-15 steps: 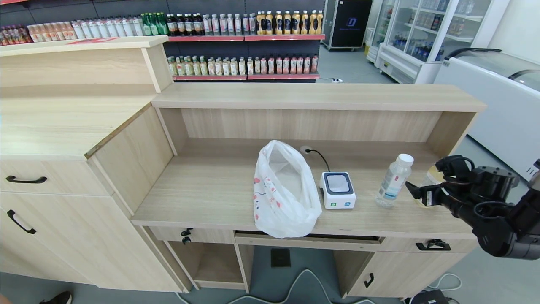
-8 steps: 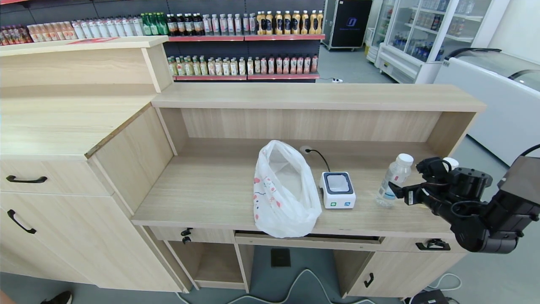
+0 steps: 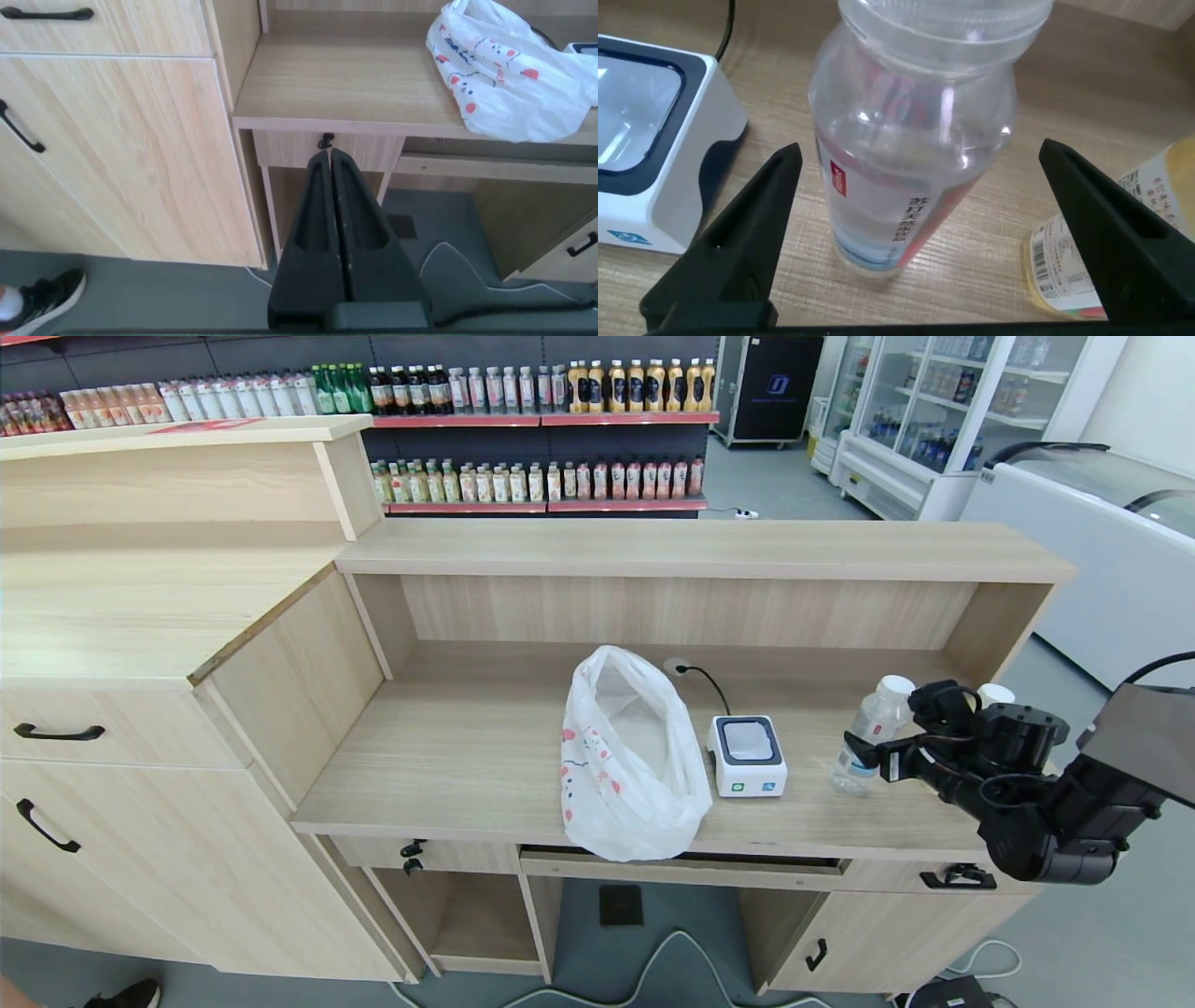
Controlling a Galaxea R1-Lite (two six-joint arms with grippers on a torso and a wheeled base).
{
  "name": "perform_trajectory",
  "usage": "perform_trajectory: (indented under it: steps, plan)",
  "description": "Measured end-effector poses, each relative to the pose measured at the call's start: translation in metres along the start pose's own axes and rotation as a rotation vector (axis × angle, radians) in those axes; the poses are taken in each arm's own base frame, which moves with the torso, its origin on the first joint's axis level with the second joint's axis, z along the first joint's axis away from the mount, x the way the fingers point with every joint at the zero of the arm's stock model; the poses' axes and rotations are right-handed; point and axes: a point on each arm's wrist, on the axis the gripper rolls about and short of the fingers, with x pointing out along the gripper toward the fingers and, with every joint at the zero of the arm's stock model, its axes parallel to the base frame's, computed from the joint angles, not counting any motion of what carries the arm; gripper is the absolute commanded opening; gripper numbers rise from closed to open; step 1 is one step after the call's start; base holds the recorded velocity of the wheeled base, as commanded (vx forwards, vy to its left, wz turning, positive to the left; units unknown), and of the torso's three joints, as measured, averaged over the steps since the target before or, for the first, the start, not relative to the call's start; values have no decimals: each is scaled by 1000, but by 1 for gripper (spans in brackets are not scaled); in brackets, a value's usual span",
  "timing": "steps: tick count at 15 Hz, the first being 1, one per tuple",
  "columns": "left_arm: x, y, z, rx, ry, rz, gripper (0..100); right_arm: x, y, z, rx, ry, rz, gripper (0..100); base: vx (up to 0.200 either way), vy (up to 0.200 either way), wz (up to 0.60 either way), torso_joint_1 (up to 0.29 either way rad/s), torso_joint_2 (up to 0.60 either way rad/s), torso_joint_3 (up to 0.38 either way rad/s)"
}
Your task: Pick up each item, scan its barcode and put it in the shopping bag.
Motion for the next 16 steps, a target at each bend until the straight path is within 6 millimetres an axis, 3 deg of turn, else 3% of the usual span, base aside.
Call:
perform_trajectory:
  steps: [7,16]
  plan:
    - [0,0,0,0,0,0,0,5,3,-10,40,10,42,100,0,0,0,0,0,0]
    - [0,0,0,0,0,0,0,18,6,-8,37,-27,64,100,0,0,0,0,0,0]
